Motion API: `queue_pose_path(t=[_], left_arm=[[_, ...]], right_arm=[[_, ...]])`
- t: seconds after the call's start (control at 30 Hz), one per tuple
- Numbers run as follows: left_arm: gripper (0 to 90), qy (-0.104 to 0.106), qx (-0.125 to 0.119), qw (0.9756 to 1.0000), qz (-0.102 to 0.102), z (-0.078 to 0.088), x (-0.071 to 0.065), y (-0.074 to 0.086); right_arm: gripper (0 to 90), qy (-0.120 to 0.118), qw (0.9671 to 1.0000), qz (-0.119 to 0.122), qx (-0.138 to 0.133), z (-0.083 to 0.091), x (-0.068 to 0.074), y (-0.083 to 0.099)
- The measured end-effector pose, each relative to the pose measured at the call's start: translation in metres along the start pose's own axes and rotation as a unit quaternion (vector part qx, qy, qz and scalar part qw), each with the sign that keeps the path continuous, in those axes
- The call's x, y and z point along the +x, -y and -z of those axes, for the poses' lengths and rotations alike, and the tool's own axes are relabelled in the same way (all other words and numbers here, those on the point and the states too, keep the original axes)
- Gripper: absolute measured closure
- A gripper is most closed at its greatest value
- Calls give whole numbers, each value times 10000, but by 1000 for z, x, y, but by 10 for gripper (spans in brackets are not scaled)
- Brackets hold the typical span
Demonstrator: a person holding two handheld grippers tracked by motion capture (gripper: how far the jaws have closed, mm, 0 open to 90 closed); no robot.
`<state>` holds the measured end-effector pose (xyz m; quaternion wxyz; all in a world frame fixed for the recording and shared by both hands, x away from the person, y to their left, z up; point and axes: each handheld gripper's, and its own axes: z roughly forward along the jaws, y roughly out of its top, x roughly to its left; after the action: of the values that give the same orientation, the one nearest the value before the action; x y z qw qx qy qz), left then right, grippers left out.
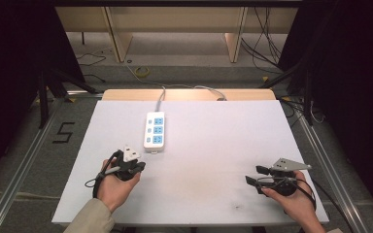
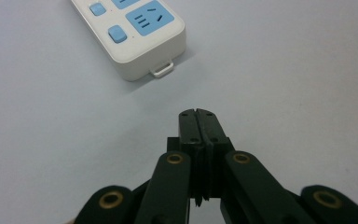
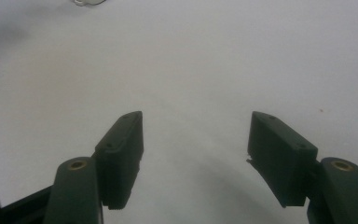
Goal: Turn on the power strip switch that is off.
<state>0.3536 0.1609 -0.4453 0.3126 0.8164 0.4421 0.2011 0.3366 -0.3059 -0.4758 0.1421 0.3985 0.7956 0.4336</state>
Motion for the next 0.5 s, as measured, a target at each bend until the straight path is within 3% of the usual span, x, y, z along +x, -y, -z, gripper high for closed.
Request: queue_pose_path(t=[0.5], left_arm=[[898,-120,48,9999,43,-15,10,-22]], right_arm=[[368,8,10000,2,-10,0,-1,0]])
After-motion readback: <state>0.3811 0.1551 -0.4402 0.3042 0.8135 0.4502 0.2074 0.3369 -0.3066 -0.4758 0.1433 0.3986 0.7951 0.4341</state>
